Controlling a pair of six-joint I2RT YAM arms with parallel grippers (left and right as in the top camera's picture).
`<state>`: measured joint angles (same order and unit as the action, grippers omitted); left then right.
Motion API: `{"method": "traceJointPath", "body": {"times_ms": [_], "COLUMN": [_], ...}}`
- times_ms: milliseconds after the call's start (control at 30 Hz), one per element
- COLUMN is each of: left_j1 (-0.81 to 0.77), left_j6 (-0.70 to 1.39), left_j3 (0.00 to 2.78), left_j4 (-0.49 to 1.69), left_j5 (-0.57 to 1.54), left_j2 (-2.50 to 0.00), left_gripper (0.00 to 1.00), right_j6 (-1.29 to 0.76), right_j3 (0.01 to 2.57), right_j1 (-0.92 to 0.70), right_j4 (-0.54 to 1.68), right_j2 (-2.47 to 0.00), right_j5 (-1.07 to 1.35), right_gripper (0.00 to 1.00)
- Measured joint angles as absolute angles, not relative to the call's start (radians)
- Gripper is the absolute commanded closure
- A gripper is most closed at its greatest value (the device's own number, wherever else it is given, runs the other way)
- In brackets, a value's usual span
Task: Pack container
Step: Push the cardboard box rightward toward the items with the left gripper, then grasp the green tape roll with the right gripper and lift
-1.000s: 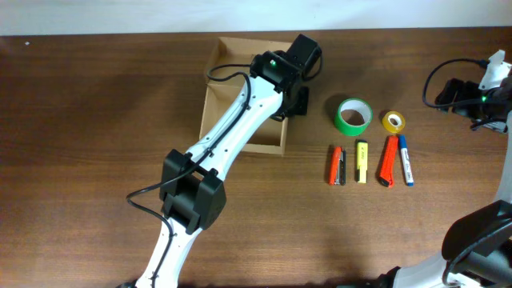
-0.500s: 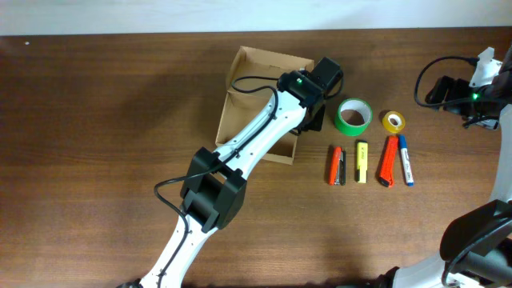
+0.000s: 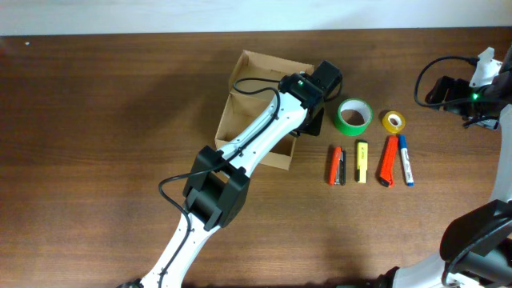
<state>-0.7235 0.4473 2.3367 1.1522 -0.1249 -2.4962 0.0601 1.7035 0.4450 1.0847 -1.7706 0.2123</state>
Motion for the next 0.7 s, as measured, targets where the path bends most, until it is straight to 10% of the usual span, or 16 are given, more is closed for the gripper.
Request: {"method": "traceJointPath", "body": {"times_ms": [467, 700], "left_j1": [-0.675, -0.014], "left_j6": [0.384, 0.287], "left_j3": [3.104, 2.893], "left_j4": [1.679, 1.623], "left_j5": [-0.344, -0.369], "left_j2": [-2.484, -2.196], "left_gripper": [0.3, 0.22], "right_j6": [0.061, 0.065], "right_j3": [1.703, 1.76], "right_j1": [0.445, 0.443], "right_j4": [1.073, 1.176], "right_j2": [-1.771, -1.778], "right_j5": [0.181, 0.091], "right_gripper": [0.01, 0.0]}}
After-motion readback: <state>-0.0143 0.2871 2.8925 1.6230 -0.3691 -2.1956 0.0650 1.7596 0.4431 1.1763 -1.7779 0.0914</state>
